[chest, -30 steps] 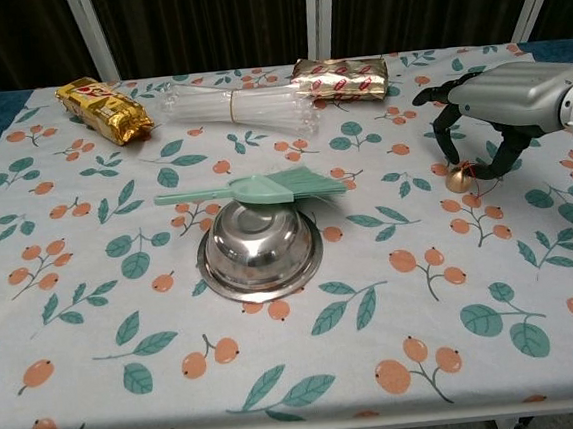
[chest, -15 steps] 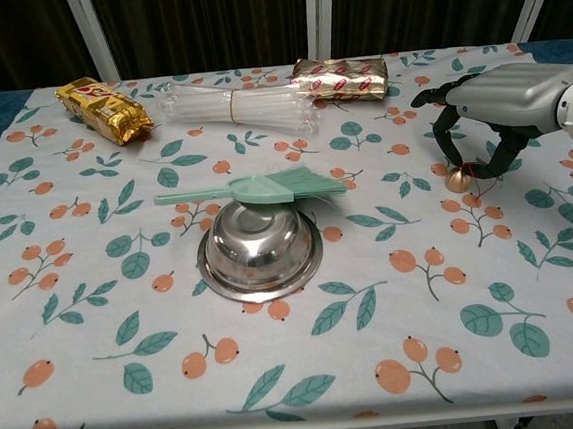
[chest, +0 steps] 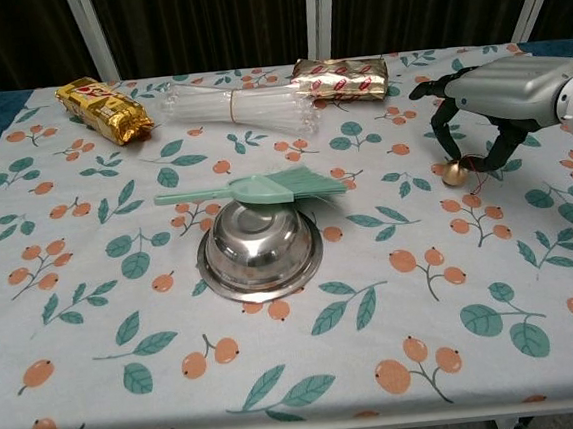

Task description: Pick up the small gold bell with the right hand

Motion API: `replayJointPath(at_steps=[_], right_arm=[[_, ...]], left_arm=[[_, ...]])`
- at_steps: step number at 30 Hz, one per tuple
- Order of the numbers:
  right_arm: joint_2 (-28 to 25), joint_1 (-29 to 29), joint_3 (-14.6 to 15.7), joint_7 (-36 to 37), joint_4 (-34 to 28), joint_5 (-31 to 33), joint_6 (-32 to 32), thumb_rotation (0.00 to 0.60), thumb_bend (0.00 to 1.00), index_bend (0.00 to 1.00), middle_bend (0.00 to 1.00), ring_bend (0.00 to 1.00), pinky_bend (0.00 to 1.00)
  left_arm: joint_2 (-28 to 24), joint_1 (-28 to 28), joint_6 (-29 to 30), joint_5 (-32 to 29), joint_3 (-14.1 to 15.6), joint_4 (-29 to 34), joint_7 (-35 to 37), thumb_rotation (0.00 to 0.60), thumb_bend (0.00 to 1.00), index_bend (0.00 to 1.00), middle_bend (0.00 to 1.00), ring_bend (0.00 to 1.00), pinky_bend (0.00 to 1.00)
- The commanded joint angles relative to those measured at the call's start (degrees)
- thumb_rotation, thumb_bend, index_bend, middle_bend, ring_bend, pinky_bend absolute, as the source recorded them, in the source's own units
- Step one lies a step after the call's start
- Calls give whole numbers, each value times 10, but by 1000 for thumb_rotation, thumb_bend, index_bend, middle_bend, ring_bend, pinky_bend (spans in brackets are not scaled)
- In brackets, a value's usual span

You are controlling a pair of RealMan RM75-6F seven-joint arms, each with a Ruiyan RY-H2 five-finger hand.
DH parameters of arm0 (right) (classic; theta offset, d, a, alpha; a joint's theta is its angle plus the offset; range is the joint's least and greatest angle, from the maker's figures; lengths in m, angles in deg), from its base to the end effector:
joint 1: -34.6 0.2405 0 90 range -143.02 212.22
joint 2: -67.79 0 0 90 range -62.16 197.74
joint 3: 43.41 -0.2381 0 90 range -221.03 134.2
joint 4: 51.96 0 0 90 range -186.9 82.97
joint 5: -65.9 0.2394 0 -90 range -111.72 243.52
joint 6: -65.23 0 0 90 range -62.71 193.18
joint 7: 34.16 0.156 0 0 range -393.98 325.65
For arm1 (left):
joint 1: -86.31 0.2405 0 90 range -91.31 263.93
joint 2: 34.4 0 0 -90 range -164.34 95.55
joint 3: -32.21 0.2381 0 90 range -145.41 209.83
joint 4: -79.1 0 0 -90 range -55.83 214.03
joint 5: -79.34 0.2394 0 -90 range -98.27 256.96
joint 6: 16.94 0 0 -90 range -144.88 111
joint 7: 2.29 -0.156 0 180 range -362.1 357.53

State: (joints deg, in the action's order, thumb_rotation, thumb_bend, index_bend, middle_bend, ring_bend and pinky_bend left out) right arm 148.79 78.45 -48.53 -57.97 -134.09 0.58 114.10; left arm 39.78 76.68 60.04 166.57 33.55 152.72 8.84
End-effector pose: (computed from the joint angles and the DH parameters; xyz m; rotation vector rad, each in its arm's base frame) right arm -0.1796 -0.3611 -0.0246 2.0013 -0.7412 0.6545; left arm -0.3528 0.2076 0.0737 -1.5231 -1.0342 -0.8533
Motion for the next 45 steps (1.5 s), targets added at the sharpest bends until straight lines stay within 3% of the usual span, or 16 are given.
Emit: replayJointPath(at_steps=[1,5,10,14,17,20,24,28,32,36,45], right_arm=[[-12,-4,-12,12,-10,-17,25,600,375,676,43,0,0],[-31,-9,-29,22,-30,-35,60,600,385,689,52,0,0],[-60,-16,-21,38,-80,-63,63,600,388,711,63,0,0],[-50,-29,-28,-13,-35,-51,108,600,388,724,63,0,0],[-46,-33,-33,3,-40,-24,91,600,388,724,65,0,0],[-52,-27,-21,32,-62,-46,61,600,388,724,63,0,0],[-32,-28,-23,-13,-20,-60,96,600,388,727,63,0,0],[-39,-32,-26,22,-47,-45,77,600,388,727,67,0,0],[-31,-36,-24,-25,-19,-61,110,600,388,734,67,0,0],[-30,-33,-27,3,-37,-39,77,600,388,736,68,0,0],[-3,-11,-19,-4,-11,-38,34,600,387,734,66,0,0]], left_arm=[[0,0,0,0,0,0,0,600,20,72,58,0,59],[-1,-1,0,1,-1,2,0,600,20,72,58,0,59],[0,-3,-1,1,-2,2,0,600,20,72,58,0,59],[1,-4,-3,4,0,2,-1,600,20,72,58,0,59],[1,-5,-4,3,0,2,-2,600,20,72,58,0,59],[3,-6,-7,0,-2,1,-1,600,20,72,58,0,59],[5,-6,-7,3,1,2,-4,600,19,72,58,0,59],[3,-4,-7,-1,0,1,-1,600,19,72,58,0,59],[4,-5,-7,0,0,-1,2,600,20,72,58,0,59],[5,-5,-7,1,1,-2,2,600,19,72,58,0,59],[3,-3,0,1,-1,-3,3,600,19,72,58,0,59]])
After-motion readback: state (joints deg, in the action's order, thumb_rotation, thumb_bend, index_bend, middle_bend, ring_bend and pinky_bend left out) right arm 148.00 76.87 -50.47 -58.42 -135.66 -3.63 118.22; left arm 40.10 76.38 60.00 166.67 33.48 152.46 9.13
